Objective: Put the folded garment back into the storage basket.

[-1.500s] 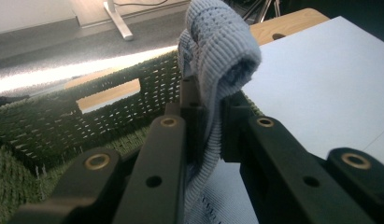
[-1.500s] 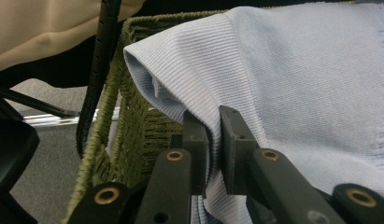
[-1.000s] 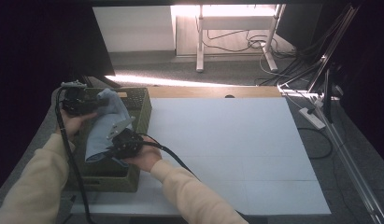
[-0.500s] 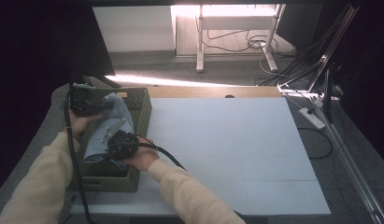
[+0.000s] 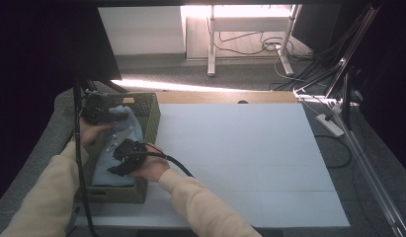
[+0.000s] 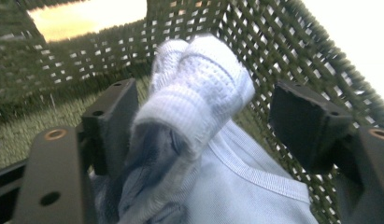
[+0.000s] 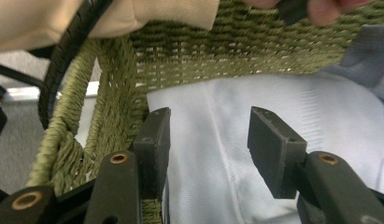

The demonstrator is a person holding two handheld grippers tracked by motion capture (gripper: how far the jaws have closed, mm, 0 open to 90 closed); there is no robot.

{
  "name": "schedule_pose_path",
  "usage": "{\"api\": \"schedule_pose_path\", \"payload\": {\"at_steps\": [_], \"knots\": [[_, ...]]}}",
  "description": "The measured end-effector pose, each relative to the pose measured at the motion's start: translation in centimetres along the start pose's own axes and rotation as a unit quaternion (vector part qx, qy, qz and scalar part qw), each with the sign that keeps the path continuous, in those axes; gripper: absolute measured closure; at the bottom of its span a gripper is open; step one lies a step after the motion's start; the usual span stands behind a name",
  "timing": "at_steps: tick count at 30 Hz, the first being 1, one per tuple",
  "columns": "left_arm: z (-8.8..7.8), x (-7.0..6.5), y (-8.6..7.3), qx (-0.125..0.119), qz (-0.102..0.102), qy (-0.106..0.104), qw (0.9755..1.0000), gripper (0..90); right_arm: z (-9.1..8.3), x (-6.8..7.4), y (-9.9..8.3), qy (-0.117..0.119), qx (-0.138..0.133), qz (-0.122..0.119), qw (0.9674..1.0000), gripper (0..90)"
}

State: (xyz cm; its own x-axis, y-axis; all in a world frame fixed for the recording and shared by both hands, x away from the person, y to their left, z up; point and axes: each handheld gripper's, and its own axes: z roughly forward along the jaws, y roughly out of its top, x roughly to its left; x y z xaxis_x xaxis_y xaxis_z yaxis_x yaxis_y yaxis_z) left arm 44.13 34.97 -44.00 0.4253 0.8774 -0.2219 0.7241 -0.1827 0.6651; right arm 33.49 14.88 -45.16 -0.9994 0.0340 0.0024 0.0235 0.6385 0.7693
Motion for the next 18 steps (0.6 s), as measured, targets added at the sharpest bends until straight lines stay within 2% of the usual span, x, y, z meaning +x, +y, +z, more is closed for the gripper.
{"api": "schedule_pose_path", "payload": {"at_steps": [2,4,5,6,8,10,11,12,16,18], "knots": [[-0.2,-0.1,0.1,-0.004,0.006,-0.010,0.9999,22.2,-0.8,-0.2,-0.2,-0.009,-0.019,0.004,0.9998,48.5],[-0.3,-0.5,0.3,-0.005,0.016,-0.010,0.9998,17.9,-1.5,-0.6,-0.5,-0.010,-0.038,0.013,0.9991,48.4],[-0.3,-0.5,0.3,-0.005,0.016,-0.010,0.9998,16.2,-1.5,-0.6,-0.5,-0.010,-0.038,0.013,0.9991,48.4],[-0.4,-0.8,0.5,-0.009,0.026,-0.003,0.9996,14.4,-2.2,-1.1,-0.9,-0.012,-0.053,0.027,0.9981,48.5],[-0.3,-1.0,0.7,-0.007,0.041,0.025,0.9988,13.0,-2.7,-1.3,-1.1,-0.011,-0.059,0.033,0.9977,48.7],[-0.5,-0.8,0.9,-0.012,0.037,0.041,0.9984,11.7,-3.0,-1.4,-1.3,-0.012,-0.061,0.039,0.9973,48.7],[-0.6,-0.6,0.9,-0.020,0.029,0.044,0.9984,11.7,-3.2,-1.5,-1.4,-0.014,-0.061,0.042,0.9972,48.7],[-0.9,-0.5,0.9,-0.029,0.022,0.038,0.9986,12.3,-3.4,-1.5,-1.5,-0.015,-0.062,0.044,0.9970,48.7],[-1.2,-0.7,1.1,-0.033,0.029,0.042,0.9982,12.4,-4.0,-1.8,-1.9,-0.017,-0.069,0.048,0.9963,49.2],[-1.5,-0.7,1.2,-0.049,0.027,0.049,0.9973,11.2,-4.2,-1.9,-2.0,-0.021,-0.072,0.050,0.9959,49.4]]}}
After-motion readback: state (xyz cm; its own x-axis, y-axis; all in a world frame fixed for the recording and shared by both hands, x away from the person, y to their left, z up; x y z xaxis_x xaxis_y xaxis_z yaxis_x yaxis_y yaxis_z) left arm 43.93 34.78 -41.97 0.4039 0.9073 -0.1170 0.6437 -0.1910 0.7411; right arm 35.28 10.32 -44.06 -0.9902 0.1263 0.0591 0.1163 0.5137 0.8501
